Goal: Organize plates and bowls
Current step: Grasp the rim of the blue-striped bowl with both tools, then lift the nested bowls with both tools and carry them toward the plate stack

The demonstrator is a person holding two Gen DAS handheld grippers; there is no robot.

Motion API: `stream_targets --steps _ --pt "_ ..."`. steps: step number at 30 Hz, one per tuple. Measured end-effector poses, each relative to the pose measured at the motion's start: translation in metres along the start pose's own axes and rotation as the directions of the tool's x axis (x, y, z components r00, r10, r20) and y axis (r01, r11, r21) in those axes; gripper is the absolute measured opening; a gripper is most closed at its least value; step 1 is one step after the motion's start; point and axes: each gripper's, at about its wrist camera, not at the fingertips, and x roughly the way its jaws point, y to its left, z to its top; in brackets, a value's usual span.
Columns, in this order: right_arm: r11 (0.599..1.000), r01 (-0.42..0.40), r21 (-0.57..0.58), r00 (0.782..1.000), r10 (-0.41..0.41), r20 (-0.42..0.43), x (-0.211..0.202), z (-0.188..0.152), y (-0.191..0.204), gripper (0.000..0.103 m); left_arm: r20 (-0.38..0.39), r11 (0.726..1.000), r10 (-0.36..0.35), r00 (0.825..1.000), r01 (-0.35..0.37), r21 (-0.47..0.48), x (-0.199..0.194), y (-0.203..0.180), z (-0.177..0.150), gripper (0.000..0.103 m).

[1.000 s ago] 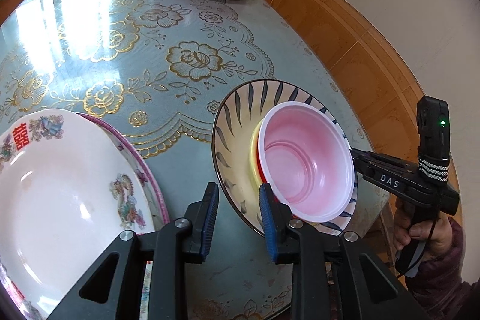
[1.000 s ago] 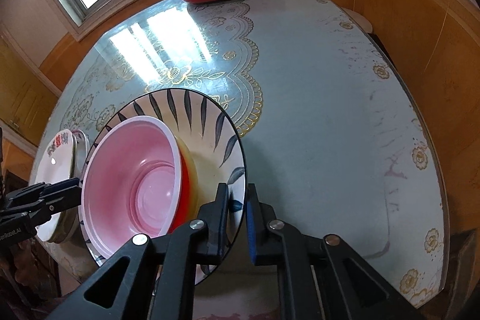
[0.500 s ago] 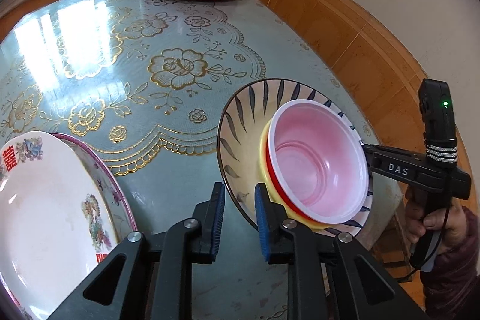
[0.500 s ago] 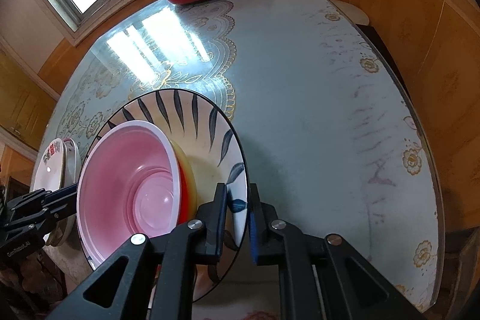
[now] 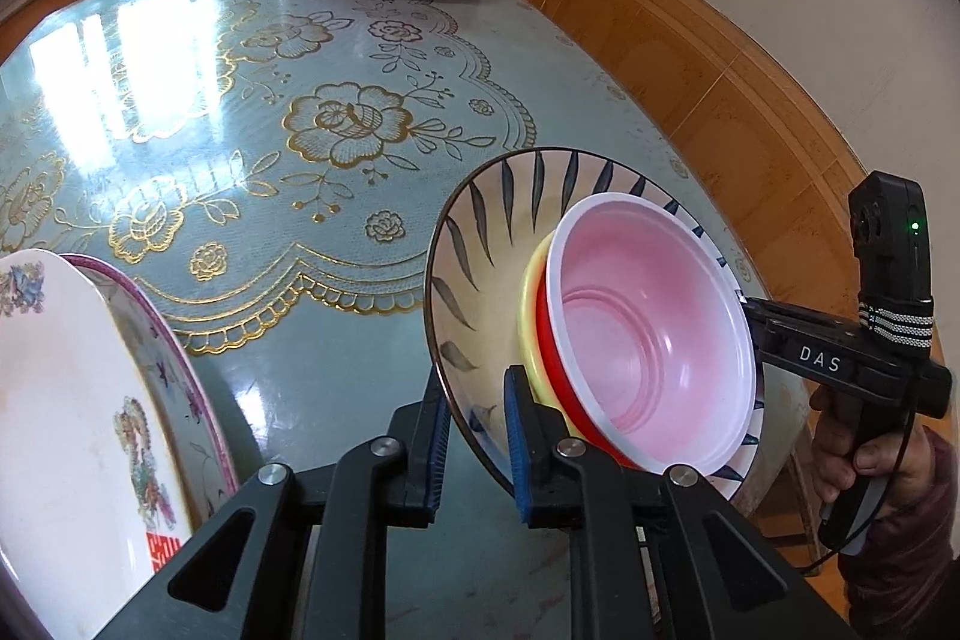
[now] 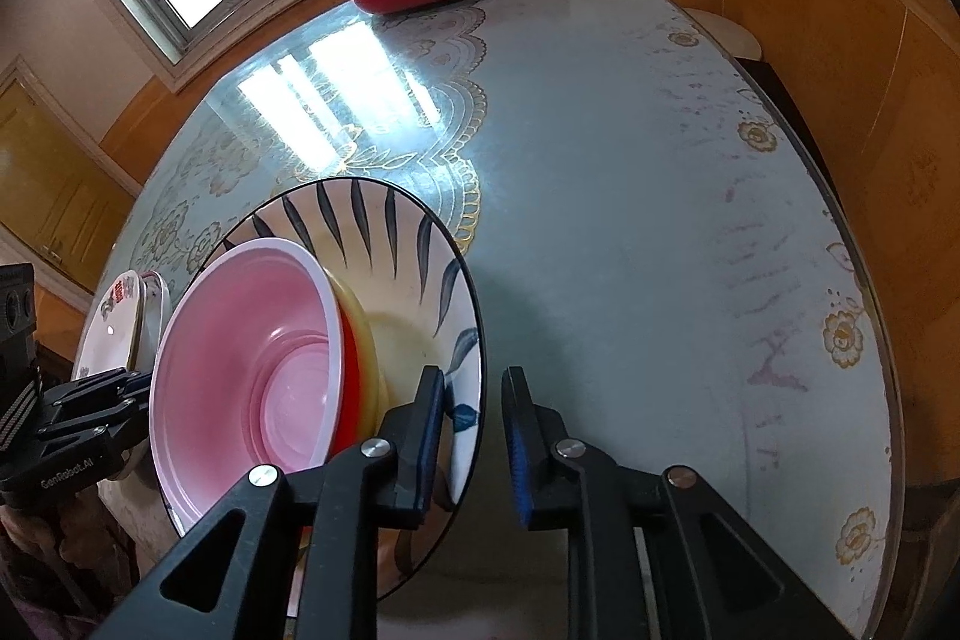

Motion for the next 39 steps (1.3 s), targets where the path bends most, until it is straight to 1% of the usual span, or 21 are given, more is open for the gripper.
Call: stream_targets --steps 6,11,17,20,26,33,39 --pt "0.999 -0.035 -0.002 0.999 0.035 0.011 0.002 -0.002 -0.002 0.019 0.025 1.0 0.013 1.0 -0.013 0.013 0.003 -0.001 0.001 0.017" --pt "0.998 -0.04 -0.041 0.999 0.041 0.017 0.005 -0.004 0.001 0.019 0.021 1.0 0.003 1.0 -0.004 0.009 0.004 -0.001 0.0 0.019" --pt "0.996 -0.079 -0.043 0.997 0.08 0.013 0.014 -0.002 0.001 0.019 0.026 1.0 0.019 0.999 -0.02 0.018 0.007 -0.003 -0.002 0.02" --pt "0.995 -0.071 -0.07 0.997 0.072 0.018 0.016 -0.002 0.007 0.018 0.032 0.999 0.036 0.999 -0.037 0.03 0.01 -0.006 -0.002 0.02" --pt "0.996 -0.059 -0.066 0.998 0.061 0.024 0.018 -0.002 0.011 0.018 0.025 0.999 0.032 0.999 -0.033 0.02 0.016 -0.005 -0.003 0.019" --pt "0.996 -0.058 -0.063 0.998 0.06 0.033 0.015 -0.006 0.01 0.019 0.044 0.999 0.041 0.998 -0.042 0.032 0.016 -0.007 -0.006 0.019" --pt "0.996 -0.044 -0.083 0.998 0.048 0.036 0.014 -0.01 0.013 0.02 0.072 0.998 0.043 0.997 -0.045 0.039 0.014 -0.007 -0.007 0.019"
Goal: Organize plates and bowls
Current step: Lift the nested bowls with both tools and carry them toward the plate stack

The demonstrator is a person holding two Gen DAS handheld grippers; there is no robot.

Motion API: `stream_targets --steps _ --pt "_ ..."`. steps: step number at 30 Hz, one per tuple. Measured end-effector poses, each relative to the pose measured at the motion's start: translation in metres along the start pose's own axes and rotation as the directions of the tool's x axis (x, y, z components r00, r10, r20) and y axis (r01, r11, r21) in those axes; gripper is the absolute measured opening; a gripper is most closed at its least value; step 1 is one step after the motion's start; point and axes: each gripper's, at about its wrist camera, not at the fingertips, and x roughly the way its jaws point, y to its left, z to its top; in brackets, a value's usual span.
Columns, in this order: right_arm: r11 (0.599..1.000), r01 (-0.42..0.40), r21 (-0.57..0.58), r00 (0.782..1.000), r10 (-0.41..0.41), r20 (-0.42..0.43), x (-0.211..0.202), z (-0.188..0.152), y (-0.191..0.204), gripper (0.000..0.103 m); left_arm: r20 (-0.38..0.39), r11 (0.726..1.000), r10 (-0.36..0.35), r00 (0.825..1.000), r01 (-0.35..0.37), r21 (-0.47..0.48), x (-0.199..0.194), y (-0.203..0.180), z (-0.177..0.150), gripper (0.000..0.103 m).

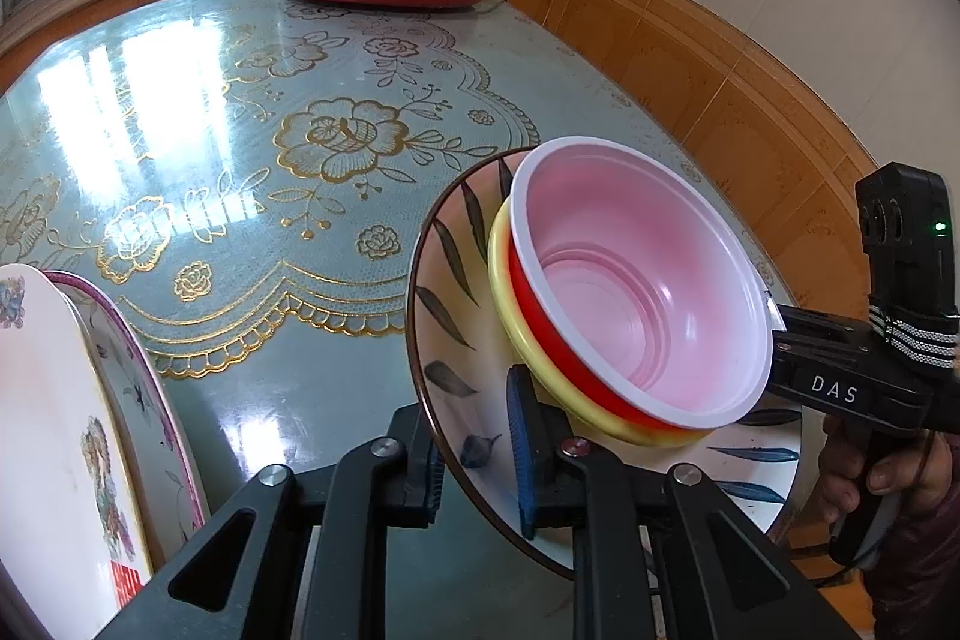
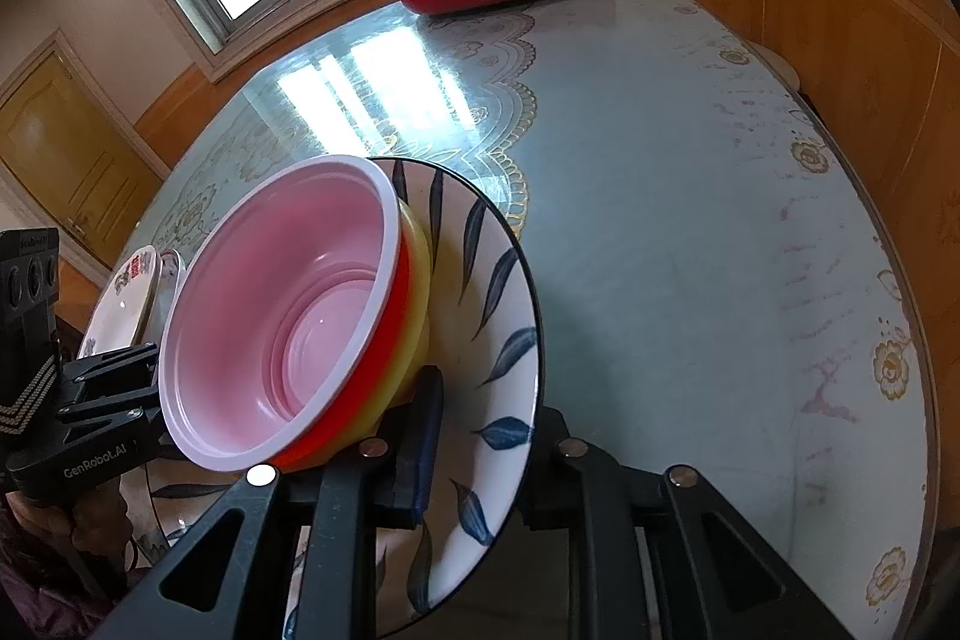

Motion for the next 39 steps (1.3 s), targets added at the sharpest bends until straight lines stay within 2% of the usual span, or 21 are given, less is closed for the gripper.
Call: stream_targets --steps 10,15,25,30,34,39 --pt "0.998 -0.056 0.043 0.998 0.056 -0.008 -0.004 -0.005 -0.012 0.019 -0.016 1.0 -0.009 1.0 0.01 0.009 0.002 0.001 -0.001 0.019" --pt "0.999 -0.046 0.004 0.999 0.046 -0.009 -0.002 -0.006 -0.004 0.016 -0.034 0.999 -0.032 0.999 0.032 -0.017 0.005 0.005 0.002 0.019" --pt "1.0 -0.002 -0.03 1.0 0.002 0.007 -0.002 -0.004 0.003 0.016 0.012 1.0 0.004 1.0 -0.004 -0.012 -0.003 0.0 -0.003 0.017" --pt "0.998 -0.038 -0.057 0.998 0.035 -0.044 0.0 -0.002 0.002 0.019 0.0 1.0 0.029 1.0 -0.029 0.0 -0.002 -0.003 -0.003 0.017" --pt "0.995 -0.055 -0.087 0.997 0.051 -0.056 -0.003 -0.006 0.002 0.02 -0.003 1.0 -0.001 1.0 0.001 -0.025 0.0 0.002 -0.003 0.017" --pt "0.993 0.006 -0.114 1.0 -0.008 -0.017 -0.005 -0.011 0.011 0.019 0.007 1.0 0.018 1.0 -0.017 -0.006 -0.001 -0.003 -0.005 0.017"
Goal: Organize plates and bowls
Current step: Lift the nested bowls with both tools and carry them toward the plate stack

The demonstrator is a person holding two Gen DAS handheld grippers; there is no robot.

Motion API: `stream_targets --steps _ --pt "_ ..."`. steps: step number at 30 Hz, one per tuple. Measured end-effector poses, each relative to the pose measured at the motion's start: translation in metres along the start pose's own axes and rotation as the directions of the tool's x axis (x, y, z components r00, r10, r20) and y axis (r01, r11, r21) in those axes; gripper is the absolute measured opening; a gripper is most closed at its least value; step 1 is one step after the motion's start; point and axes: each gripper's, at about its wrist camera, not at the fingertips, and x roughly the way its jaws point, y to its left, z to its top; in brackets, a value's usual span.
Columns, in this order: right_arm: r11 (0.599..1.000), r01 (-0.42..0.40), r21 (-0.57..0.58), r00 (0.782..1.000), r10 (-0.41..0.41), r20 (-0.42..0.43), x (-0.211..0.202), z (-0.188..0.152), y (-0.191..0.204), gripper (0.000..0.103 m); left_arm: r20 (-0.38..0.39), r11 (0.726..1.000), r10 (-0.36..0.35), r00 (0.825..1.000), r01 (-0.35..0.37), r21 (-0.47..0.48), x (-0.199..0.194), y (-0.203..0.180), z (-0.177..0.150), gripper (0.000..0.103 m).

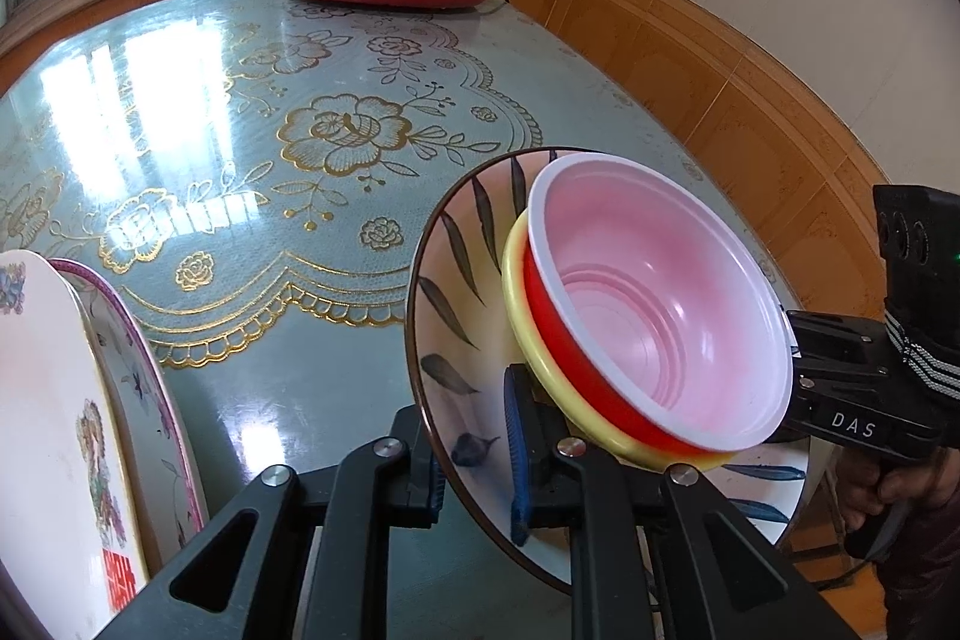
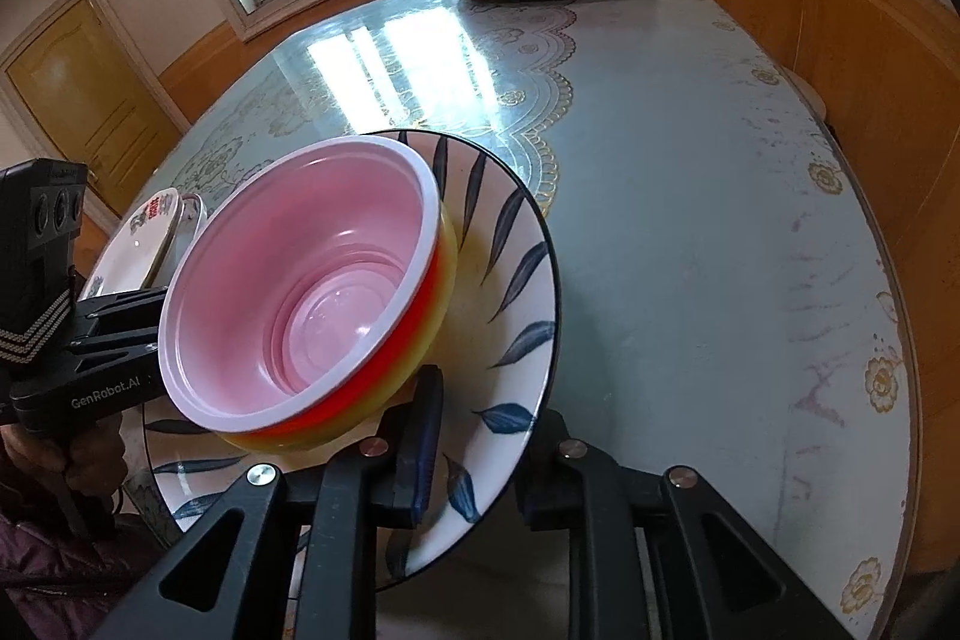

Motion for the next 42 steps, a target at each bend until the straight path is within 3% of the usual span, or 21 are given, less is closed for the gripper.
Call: stream_targets --steps 10,16,22,30,42 --pt "0.998 -0.009 0.058 1.0 0.008 0.02 0.002 0.007 -0.008 0.017 0.032 1.0 0.011 0.999 -0.011 0.014 -0.008 -0.003 0.001 0.016" --pt "1.0 0.014 0.014 1.0 -0.014 -0.013 0.004 0.01 -0.001 0.021 0.005 0.999 0.045 0.999 -0.046 0.015 -0.001 -0.005 0.003 0.016" --pt "0.998 -0.043 0.046 0.999 0.044 -0.025 -0.001 -0.002 -0.006 0.022 -0.001 1.0 0.014 1.0 -0.014 0.005 0.002 -0.003 0.001 0.017" --pt "0.991 0.08 0.111 0.993 -0.089 0.077 -0.005 -0.013 0.005 0.019 0.006 1.0 0.011 1.0 -0.011 0.005 0.001 -0.004 -0.003 0.017" --pt "0.982 0.082 0.168 0.994 -0.093 0.057 0.003 0.003 -0.004 0.02 0.02 1.0 0.001 1.0 -0.001 -0.026 -0.013 -0.003 0.0 0.018"
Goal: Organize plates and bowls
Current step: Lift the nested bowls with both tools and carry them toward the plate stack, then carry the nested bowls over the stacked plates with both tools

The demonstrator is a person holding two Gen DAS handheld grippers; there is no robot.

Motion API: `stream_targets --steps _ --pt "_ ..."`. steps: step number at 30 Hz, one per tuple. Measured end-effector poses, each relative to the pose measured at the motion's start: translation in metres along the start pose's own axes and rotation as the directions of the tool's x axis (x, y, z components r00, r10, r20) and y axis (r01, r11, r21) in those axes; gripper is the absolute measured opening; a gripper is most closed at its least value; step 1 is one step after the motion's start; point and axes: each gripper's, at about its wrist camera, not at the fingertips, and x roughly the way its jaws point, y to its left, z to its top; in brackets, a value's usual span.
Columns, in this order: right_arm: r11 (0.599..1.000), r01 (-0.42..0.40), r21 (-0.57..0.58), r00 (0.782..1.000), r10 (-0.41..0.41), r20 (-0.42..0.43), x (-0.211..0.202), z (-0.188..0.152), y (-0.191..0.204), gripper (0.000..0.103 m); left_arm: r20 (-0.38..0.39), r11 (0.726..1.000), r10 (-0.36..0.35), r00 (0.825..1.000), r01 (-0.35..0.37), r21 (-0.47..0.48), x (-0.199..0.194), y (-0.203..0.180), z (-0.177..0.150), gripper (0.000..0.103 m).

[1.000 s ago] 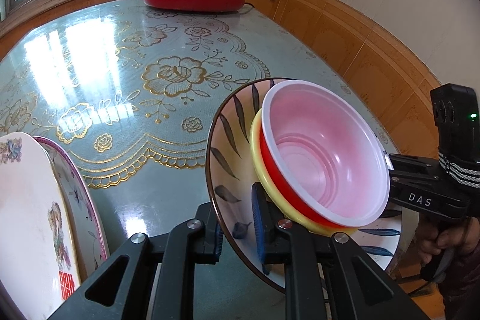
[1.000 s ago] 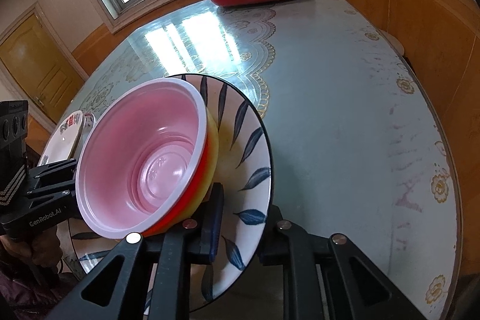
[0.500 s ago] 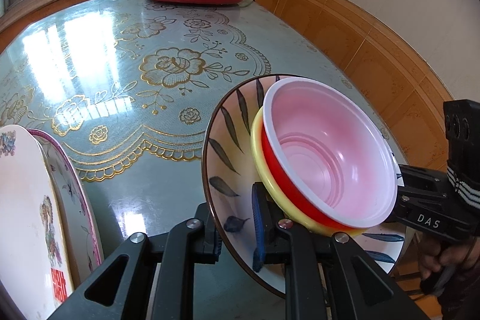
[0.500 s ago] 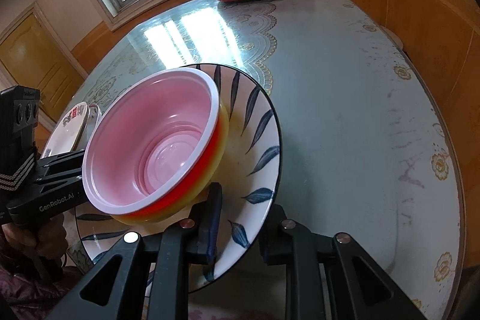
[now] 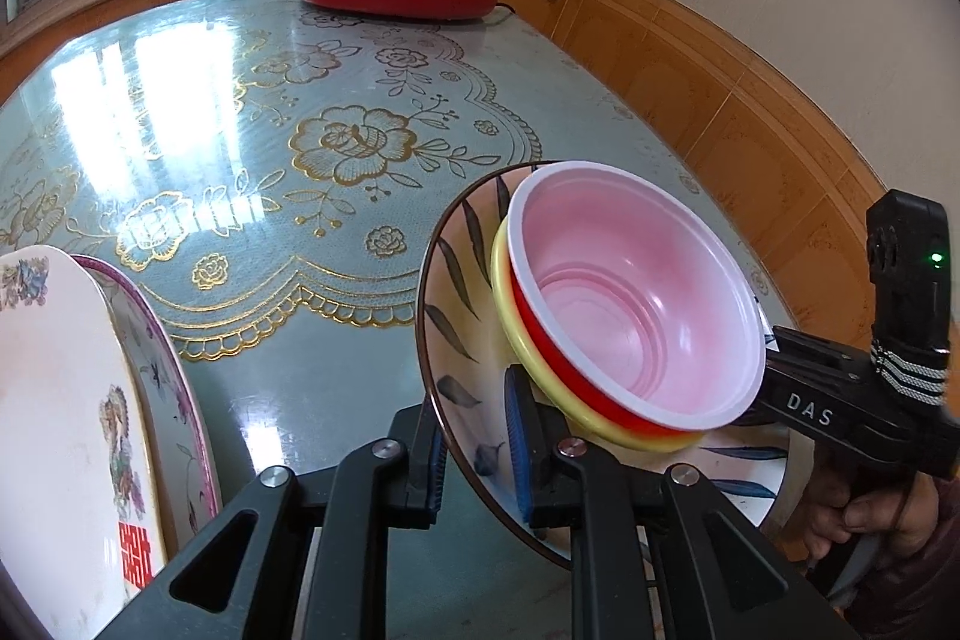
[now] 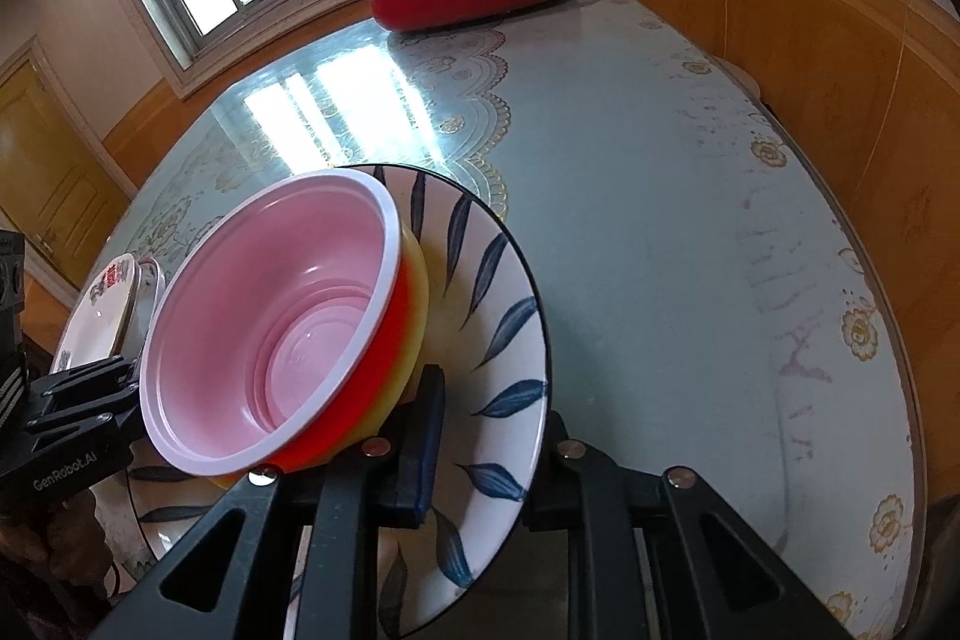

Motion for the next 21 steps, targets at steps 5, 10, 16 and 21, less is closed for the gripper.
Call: stream_targets --steps 5,10,16,21 --pt "1.0 0.002 0.012 1.0 -0.002 -0.002 0.001 0.002 0.0 0.02 0.005 1.0 0.011 1.0 -0.011 -0.011 -0.004 0.0 0.0 0.017" --pt "1.0 -0.018 0.006 1.0 0.018 -0.01 0.001 0.003 0.004 0.019 0.027 0.999 0.043 0.999 -0.042 -0.02 -0.01 -0.001 0.0 0.017" --pt "1.0 -0.026 -0.003 1.0 0.026 0.007 -0.002 0.007 0.004 0.019 0.043 0.999 0.045 0.998 -0.044 -0.016 -0.013 -0.002 0.001 0.017" --pt "0.999 -0.032 -0.008 0.999 0.032 0.008 -0.002 0.009 0.004 0.018 0.05 0.999 0.051 0.997 -0.05 -0.014 -0.013 -0.004 0.004 0.017"
